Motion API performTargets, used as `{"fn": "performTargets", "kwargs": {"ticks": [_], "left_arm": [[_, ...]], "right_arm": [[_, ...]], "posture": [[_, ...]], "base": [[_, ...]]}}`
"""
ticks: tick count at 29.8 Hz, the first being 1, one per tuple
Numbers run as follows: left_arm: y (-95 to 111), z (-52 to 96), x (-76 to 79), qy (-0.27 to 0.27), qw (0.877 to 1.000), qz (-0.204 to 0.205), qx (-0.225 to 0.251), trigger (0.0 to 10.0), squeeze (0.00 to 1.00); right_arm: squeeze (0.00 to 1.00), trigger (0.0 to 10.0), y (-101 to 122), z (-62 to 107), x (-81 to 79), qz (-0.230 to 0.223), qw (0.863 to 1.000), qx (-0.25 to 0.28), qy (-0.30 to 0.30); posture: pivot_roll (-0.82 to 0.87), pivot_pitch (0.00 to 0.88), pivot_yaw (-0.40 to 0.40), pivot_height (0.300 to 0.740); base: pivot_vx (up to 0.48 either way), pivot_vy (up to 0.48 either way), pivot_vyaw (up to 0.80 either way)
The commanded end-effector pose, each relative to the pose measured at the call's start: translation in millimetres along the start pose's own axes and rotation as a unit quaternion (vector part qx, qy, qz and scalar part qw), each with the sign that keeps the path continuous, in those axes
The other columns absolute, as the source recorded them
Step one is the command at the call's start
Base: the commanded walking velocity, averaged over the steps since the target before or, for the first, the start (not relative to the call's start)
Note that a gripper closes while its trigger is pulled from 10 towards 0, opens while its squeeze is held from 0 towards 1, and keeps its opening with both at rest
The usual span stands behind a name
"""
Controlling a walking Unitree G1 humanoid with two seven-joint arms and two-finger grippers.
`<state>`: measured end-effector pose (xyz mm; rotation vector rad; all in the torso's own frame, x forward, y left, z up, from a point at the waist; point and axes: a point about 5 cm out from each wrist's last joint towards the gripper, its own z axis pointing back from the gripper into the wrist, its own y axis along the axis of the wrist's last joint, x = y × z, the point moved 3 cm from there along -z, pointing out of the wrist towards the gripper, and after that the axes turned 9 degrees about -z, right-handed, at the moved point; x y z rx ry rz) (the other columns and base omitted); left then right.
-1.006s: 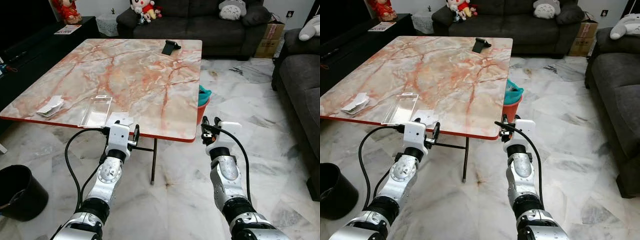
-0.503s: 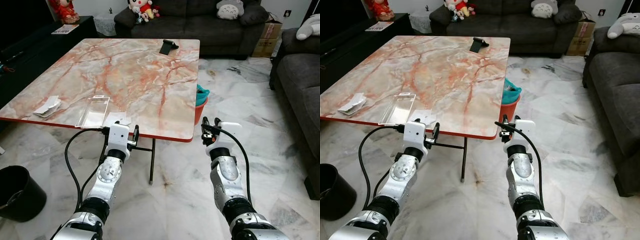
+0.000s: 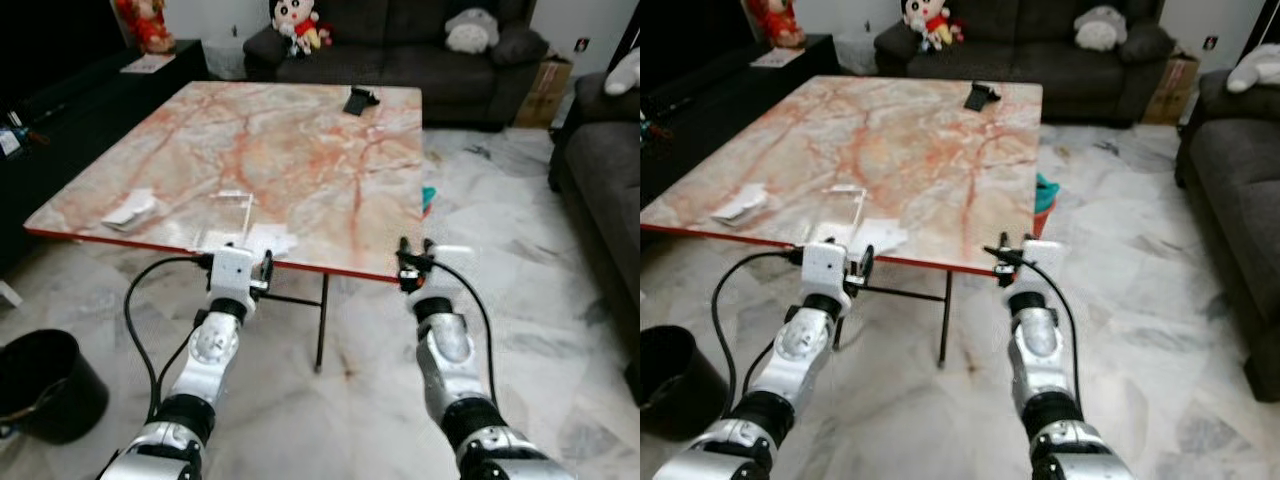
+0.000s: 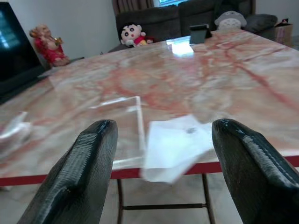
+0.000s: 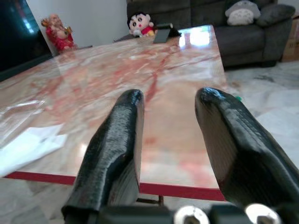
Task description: Picking trash to rubbish bin
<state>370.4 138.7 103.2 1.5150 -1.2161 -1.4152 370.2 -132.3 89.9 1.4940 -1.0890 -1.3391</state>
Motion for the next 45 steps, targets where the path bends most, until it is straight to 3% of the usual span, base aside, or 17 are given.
{"fn": "performTargets", "kwargs": {"ticks": [1, 7, 15, 26, 45], "left_arm": [[3.1, -3.7, 1.6, -0.002, 1.000, 0.000, 0.000, 10.0, 0.00], [-1.9, -5.0, 2.9, -0.013, 0.999, -0.030, -0.020, 10.0, 0.00], [-3.5, -5.0, 2.0, -0.012, 0.999, -0.021, -0.025, 10.0, 0.00], [-3.4, -5.6, 2.5, -0.015, 0.999, -0.023, -0.027, 10.0, 0.00], [-0.7, -6.6, 4.1, -0.021, 0.999, -0.027, -0.022, 10.0, 0.00]], "right_arm": [[0.00, 10.0, 2.9, -2.4, 2.8, 0.005, 1.000, 0.000, -0.003], [0.00, 10.0, 3.6, -3.1, 1.9, 0.004, 1.000, 0.001, -0.003], [0.00, 10.0, 3.9, -3.5, 1.4, 0.003, 1.000, 0.002, -0.003], [0.00, 10.0, 3.5, -3.3, 0.5, 0.001, 1.000, 0.002, -0.003], [0.00, 10.0, 2.8, -3.0, 0.5, 0.001, 1.000, 0.000, -0.002]], "posture": [[0.18, 0.000, 0.058, 0.740], [0.19, 0.000, 0.058, 0.740], [0.19, 0.000, 0.059, 0.740], [0.19, 0.000, 0.064, 0.740], [0.19, 0.000, 0.066, 0.740]], "base": [[0.000, 0.000, 0.00], [0.000, 0.000, 0.00], [0.000, 0.000, 0.00], [0.000, 0.389, 0.00], [0.000, 0.000, 0.00]]}}
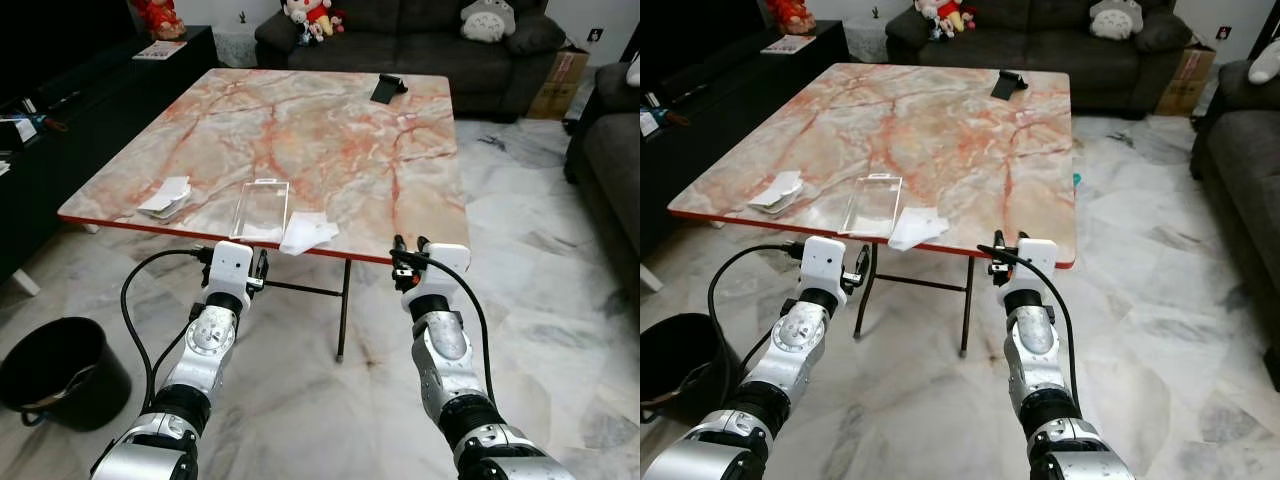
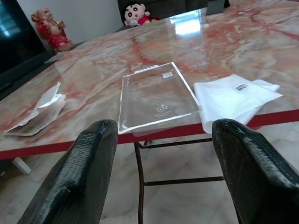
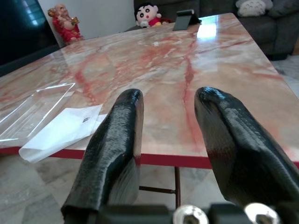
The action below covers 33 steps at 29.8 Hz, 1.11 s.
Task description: Picking trash to rubbish bin
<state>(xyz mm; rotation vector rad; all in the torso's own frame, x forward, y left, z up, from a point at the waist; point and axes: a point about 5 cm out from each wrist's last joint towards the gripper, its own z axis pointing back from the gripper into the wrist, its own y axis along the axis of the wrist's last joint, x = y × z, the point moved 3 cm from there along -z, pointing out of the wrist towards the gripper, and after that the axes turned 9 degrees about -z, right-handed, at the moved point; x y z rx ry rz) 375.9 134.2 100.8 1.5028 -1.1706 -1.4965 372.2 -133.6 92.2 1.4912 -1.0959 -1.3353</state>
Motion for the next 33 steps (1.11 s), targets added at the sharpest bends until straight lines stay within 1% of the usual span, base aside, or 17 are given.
{"fn": "performTargets", "kwargs": {"ticks": [1, 3, 8, 12, 24, 26, 29, 31, 33], "left_arm": [[1.9, -1.5, -0.8, -0.002, 1.000, -0.003, 0.001, 10.0, 0.00], [3.6, -2.6, -1.6, -0.001, 1.000, 0.001, 0.003, 10.0, 0.00], [5.3, -4.0, -2.3, -0.002, 1.000, 0.001, 0.005, 10.0, 0.00], [5.2, -3.9, -2.7, -0.002, 1.000, 0.000, 0.005, 10.0, 0.00], [7.2, -5.6, 0.2, -0.008, 1.000, -0.006, 0.004, 10.0, 0.00], [4.3, -6.7, 2.2, -0.015, 1.000, -0.014, -0.009, 10.0, 0.00], [4.8, -6.5, 4.2, -0.020, 1.000, -0.017, -0.007, 10.0, 0.00], [5.8, -6.2, 8.5, -0.035, 0.999, -0.031, -0.004, 10.0, 0.00], [6.7, -6.3, 9.8, -0.041, 0.999, -0.035, -0.001, 10.0, 0.00]], "right_arm": [[0.00, 10.0, 0.3, -0.8, -0.2, -0.002, 1.000, -0.001, -0.001], [0.00, 10.0, 0.1, -0.8, -0.5, -0.002, 1.000, -0.001, -0.001], [0.00, 10.0, -0.3, -0.7, -1.2, -0.003, 1.000, -0.002, -0.001], [0.00, 10.0, -0.9, -0.5, -2.1, -0.004, 1.000, -0.003, 0.000], [0.00, 10.0, -1.0, -0.5, -1.6, -0.005, 1.000, -0.003, 0.000], [0.00, 10.0, -1.0, -1.0, -2.6, -0.006, 1.000, -0.004, 0.002], [0.00, 10.0, -1.2, -1.1, -2.9, -0.006, 1.000, -0.005, 0.002], [0.00, 10.0, -1.2, -1.3, -3.2, -0.007, 1.000, -0.005, 0.002], [0.00, 10.0, -1.2, -1.4, -3.1, -0.005, 1.000, -0.006, 0.001]], "posture": [[0.19, 0.000, 0.066, 0.740], [0.19, 0.000, 0.068, 0.740], [0.19, 0.000, 0.068, 0.740], [0.19, 0.000, 0.072, 0.740], [0.19, 0.000, 0.072, 0.740], [0.19, 0.000, 0.072, 0.740], [0.19, 0.000, 0.072, 0.740], [0.19, 0.000, 0.072, 0.740], [0.19, 0.000, 0.072, 0.740]], "base": [[0.000, 0.000, 0.00], [0.000, 0.000, 0.00], [-0.247, 0.415, 0.00], [0.000, 0.367, 0.00], [0.000, 0.000, 0.00], [0.000, 0.000, 0.00], [0.000, 0.000, 0.00], [0.000, 0.000, 0.00], [0.000, 0.000, 0.00]]}}
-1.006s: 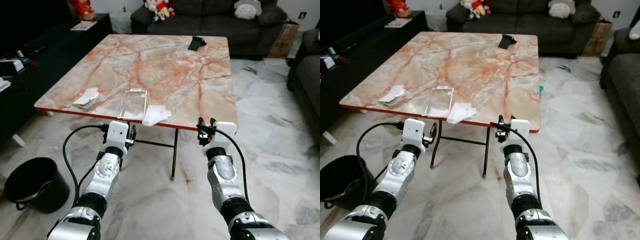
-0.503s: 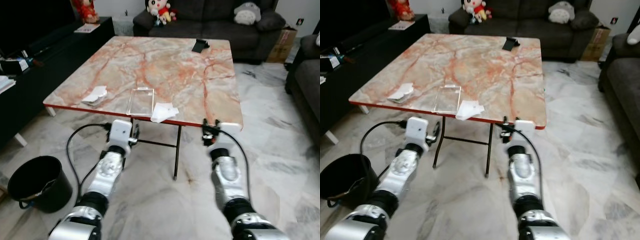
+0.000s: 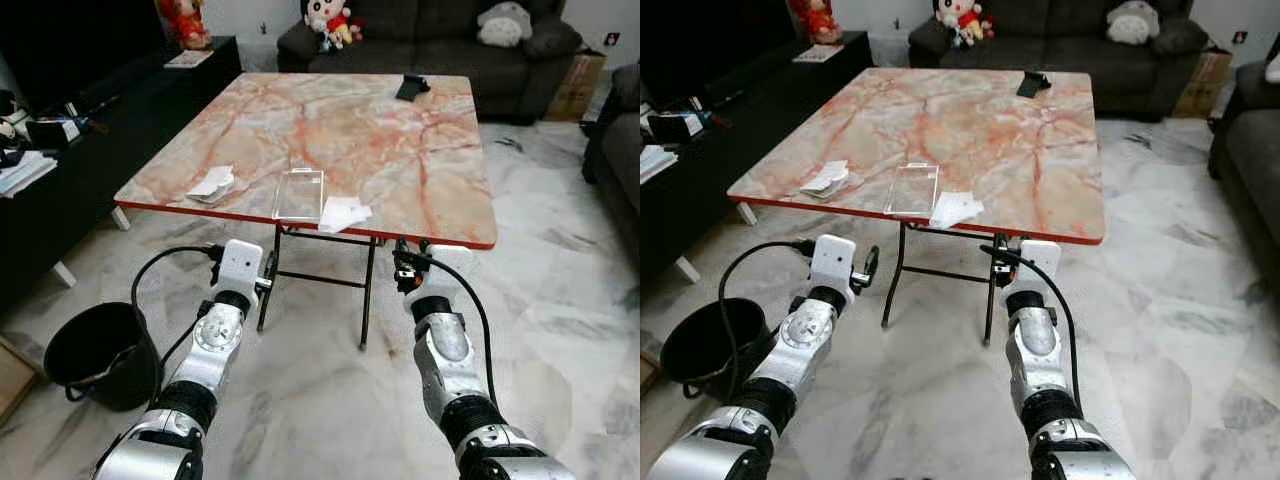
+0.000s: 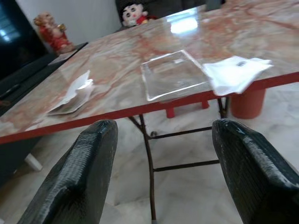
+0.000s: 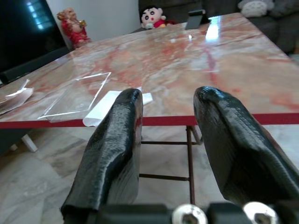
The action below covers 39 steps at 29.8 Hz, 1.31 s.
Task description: Picking trash to rubbish bin
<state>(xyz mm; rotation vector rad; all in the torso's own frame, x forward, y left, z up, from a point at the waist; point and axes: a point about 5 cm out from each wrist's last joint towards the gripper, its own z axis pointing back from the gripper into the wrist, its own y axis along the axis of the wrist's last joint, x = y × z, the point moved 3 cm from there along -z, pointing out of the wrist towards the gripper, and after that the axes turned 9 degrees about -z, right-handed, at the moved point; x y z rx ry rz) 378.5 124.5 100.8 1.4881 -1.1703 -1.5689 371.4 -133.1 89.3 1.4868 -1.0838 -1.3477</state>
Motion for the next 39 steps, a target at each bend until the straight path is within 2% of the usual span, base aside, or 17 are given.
{"fn": "performTargets", "kwargs": {"ticks": [1, 3, 4, 12, 19, 24, 26, 39], "left_arm": [[4.5, -2.7, 1.6, -0.019, 1.000, -0.023, 0.007, 10.0, 0.00], [5.6, -3.1, 2.2, -0.024, 0.999, -0.044, 0.010, 10.0, 0.00], [6.3, -3.9, 0.2, -0.019, 0.997, -0.074, 0.010, 10.0, 0.00], [8.3, -6.5, -5.1, -0.014, 0.991, -0.133, 0.011, 10.0, 0.00], [12.0, -8.1, -2.9, -0.024, 0.983, -0.181, 0.022, 10.0, 0.00], [13.6, -8.5, -2.3, -0.024, 0.980, -0.194, 0.026, 10.0, 0.00], [13.9, -8.8, -1.8, -0.025, 0.978, -0.207, 0.027, 10.0, 0.00], [15.2, -8.9, 2.0, -0.031, 0.973, -0.225, 0.032, 10.0, 0.00]], "right_arm": [[0.00, 10.0, 1.8, -2.5, -3.4, 0.000, 1.000, 0.000, 0.003], [0.00, 10.0, 2.0, -2.6, -3.4, 0.000, 1.000, 0.000, 0.003], [0.00, 10.0, 2.1, -2.7, -3.6, -0.001, 1.000, 0.001, 0.003], [0.00, 10.0, 2.5, -3.3, -4.9, -0.006, 1.000, 0.001, 0.004], [0.00, 10.0, 1.9, -3.5, -5.1, -0.005, 1.000, -0.002, 0.005], [0.00, 10.0, 1.7, -3.5, -5.0, -0.005, 1.000, -0.002, 0.004], [0.00, 10.0, 2.2, -3.3, -5.6, -0.004, 1.000, 0.000, 0.006], [0.00, 10.0, 0.7, -2.9, -8.7, 0.001, 1.000, -0.002, 0.012]], "posture": [[0.19, 0.000, 0.072, 0.740], [0.19, 0.000, 0.072, 0.740], [0.19, 0.000, 0.072, 0.740], [0.19, 0.000, 0.072, 0.740], [0.19, 0.000, 0.072, 0.740], [0.19, 0.000, 0.072, 0.740], [0.19, 0.000, 0.072, 0.740], [0.19, 0.000, 0.073, 0.740]], "base": [[0.000, 0.000, 0.00], [0.000, 0.000, 0.00], [0.259, 0.000, 0.00], [0.348, 0.000, 0.00], [0.354, 0.000, 0.00], [0.349, 0.000, -0.62], [0.352, 0.000, 0.00], [0.352, 0.000, 0.00]]}}
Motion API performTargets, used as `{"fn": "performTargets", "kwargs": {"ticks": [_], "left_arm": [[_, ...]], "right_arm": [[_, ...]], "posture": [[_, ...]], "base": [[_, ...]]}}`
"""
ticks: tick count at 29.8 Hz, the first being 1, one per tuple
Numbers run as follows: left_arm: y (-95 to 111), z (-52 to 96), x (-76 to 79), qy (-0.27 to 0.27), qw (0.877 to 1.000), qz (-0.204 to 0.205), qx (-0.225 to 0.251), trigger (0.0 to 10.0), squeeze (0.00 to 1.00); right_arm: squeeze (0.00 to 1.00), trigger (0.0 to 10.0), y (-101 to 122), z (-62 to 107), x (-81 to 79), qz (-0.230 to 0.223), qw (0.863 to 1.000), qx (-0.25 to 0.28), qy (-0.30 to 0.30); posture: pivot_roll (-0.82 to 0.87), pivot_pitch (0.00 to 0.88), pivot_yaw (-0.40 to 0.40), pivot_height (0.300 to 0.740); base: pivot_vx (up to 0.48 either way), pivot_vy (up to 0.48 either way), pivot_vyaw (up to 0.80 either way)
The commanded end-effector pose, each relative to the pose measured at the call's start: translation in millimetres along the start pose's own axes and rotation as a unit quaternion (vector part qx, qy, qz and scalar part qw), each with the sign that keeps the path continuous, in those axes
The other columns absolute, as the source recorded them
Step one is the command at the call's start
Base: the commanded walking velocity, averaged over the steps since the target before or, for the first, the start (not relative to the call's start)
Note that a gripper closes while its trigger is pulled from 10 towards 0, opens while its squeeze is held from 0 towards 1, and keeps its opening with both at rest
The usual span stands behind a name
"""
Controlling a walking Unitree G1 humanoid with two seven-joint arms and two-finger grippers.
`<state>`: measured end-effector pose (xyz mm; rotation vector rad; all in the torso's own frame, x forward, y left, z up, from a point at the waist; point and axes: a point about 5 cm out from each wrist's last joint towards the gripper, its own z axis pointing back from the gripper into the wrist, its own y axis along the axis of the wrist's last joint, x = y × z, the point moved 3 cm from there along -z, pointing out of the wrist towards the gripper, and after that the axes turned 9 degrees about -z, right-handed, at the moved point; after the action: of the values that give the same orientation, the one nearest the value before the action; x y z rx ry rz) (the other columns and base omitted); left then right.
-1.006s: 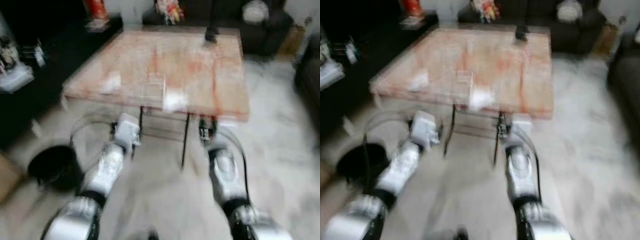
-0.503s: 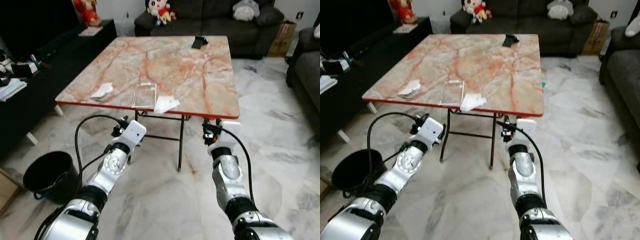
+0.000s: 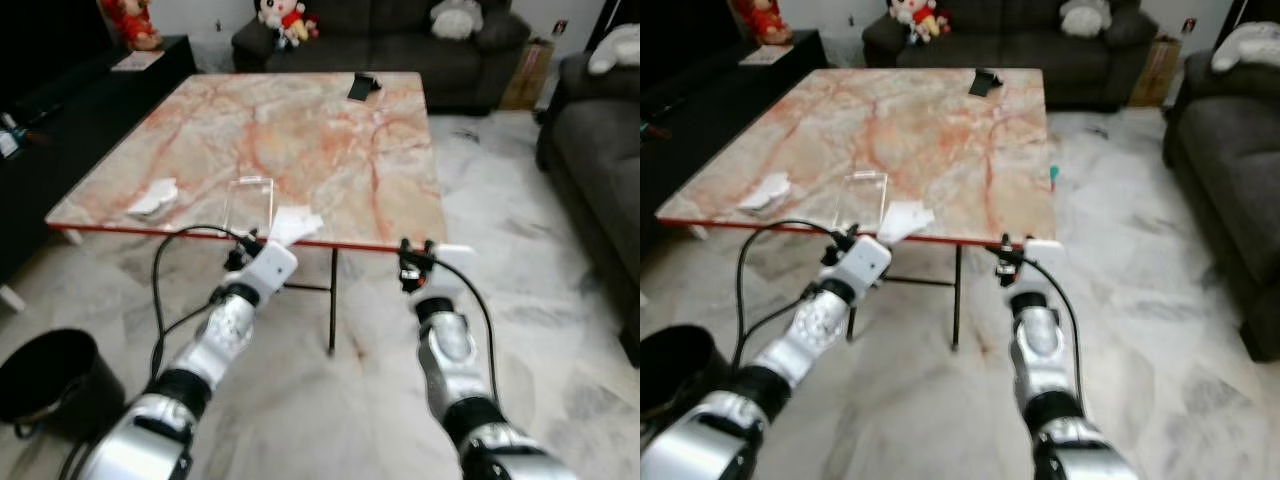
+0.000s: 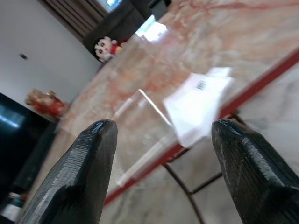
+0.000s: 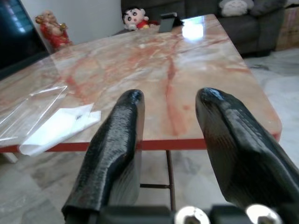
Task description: Picking trash to rubbish bin
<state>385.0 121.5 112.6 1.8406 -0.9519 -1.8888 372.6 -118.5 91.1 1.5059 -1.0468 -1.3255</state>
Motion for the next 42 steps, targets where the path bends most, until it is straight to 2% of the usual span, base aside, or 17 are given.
{"fn": "performTargets", "kwargs": {"ticks": [1, 6, 12, 14, 31, 38, 42], "left_arm": [[5.9, -2.1, 2.2, -0.002, 1.000, -0.004, 0.009, 10.0, 0.00], [6.1, -2.1, 2.3, -0.003, 1.000, -0.005, 0.009, 10.0, 0.00], [5.7, -2.1, 1.7, 0.000, 1.000, -0.007, 0.008, 10.0, 0.00], [5.9, -2.2, 1.8, 0.000, 1.000, -0.006, 0.008, 10.0, 0.00], [8.5, -2.1, 2.8, -0.005, 1.000, -0.004, 0.016, 10.0, 0.00], [8.7, -0.3, 7.5, -0.015, 1.000, -0.002, 0.019, 10.0, 0.00], [12.5, 3.7, 14.9, -0.036, 0.999, 0.006, 0.039, 10.0, 0.00]], "right_arm": [[0.00, 10.0, 3.5, -1.1, 5.4, 0.009, 1.000, 0.003, -0.005], [0.00, 10.0, 4.1, -1.1, 5.2, 0.014, 1.000, 0.005, -0.003], [0.00, 10.0, 5.1, -0.9, 2.4, 0.020, 1.000, 0.010, 0.005], [0.00, 10.0, 4.5, -1.1, 3.4, 0.009, 1.000, 0.007, 0.000], [0.00, 10.0, 3.4, -1.1, 4.2, 0.009, 1.000, 0.004, -0.002], [0.00, 10.0, 2.4, -0.6, 5.0, 0.007, 1.000, 0.002, -0.004], [0.00, 10.0, 1.3, -0.4, 4.6, 0.007, 1.000, -0.001, -0.003]], "posture": [[0.19, 0.000, 0.073, 0.740], [0.19, 0.000, 0.073, 0.740], [0.19, 0.000, 0.073, 0.740], [0.19, 0.000, 0.073, 0.740], [0.19, 0.000, 0.073, 0.740], [0.20, 0.000, 0.072, 0.740], [0.20, 0.000, 0.072, 0.740]], "base": [[0.352, 0.000, 0.00], [0.352, 0.000, 0.00], [0.351, 0.000, 0.78], [0.349, 0.000, 0.00], [0.351, 0.000, 0.00], [0.345, 0.000, 0.00], [0.316, 0.000, 0.00]]}}
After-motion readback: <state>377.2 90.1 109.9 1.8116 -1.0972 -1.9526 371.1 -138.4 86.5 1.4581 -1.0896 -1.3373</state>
